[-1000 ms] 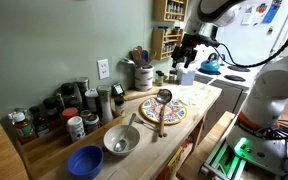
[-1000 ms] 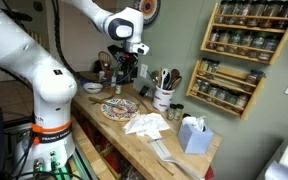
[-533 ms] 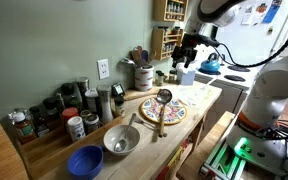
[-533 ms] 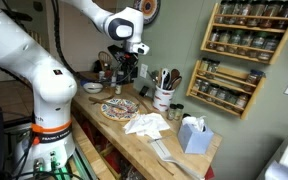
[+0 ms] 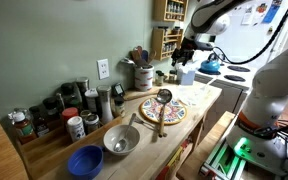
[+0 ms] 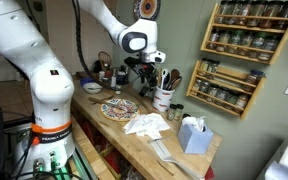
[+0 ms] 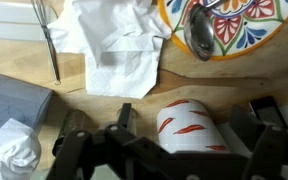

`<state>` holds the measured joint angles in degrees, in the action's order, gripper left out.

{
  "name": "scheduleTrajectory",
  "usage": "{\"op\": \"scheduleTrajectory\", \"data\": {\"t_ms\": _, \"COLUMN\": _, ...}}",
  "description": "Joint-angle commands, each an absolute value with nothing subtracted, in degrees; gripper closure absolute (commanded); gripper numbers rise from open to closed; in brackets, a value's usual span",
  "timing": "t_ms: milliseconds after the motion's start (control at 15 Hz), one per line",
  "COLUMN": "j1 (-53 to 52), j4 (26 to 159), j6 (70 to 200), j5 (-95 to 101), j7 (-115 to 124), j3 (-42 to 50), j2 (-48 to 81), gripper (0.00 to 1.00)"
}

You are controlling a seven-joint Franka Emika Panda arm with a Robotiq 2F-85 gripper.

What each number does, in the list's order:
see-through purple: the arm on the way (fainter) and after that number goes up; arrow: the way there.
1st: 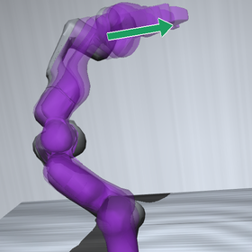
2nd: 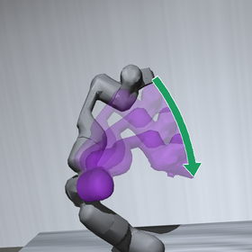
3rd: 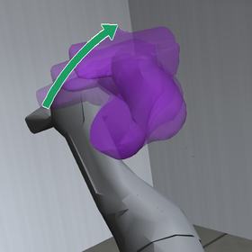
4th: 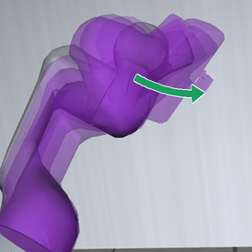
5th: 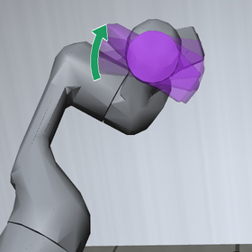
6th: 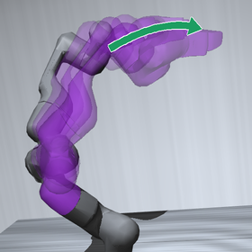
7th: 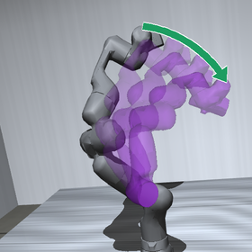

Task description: Pick up two jars from the right side of the counter and put them on the second bottom shelf

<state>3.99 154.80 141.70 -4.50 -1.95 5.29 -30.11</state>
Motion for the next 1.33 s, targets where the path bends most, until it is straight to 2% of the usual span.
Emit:
{"op": "scheduleTrajectory", "data": {"t_ms": 0, "j1": 2.83, "j4": 147.06, "j6": 143.02, "j5": -4.75, "j7": -10.04, "j3": 9.56, "j2": -18.26, "gripper": 0.00}}
{"op": "scheduleTrajectory", "data": {"t_ms": 800, "j1": 4.96, "j4": 121.38, "j6": 132.97, "j5": -8.59, "j7": -22.82, "j3": 7.76, "j2": 8.56, "gripper": 0.00}}
{"op": "scheduleTrajectory", "data": {"t_ms": 933, "j1": 5.80, "j4": 118.51, "j6": 129.99, "j5": -8.62, "j7": -22.66, "j3": 7.13, "j2": 10.74, "gripper": 0.00}}
{"op": "scheduleTrajectory", "data": {"t_ms": 1000, "j1": 5.56, "j4": 122.18, "j6": 133.31, "j5": -7.27, "j7": -21.01, "j3": 6.83, "j2": 7.82, "gripper": 0.00}}
{"op": "scheduleTrajectory", "data": {"t_ms": 1267, "j1": 6.22, "j4": 119.23, "j6": 131.70, "j5": -7.19, "j7": -21.13, "j3": 6.40, "j2": 10.43, "gripper": 0.00}}
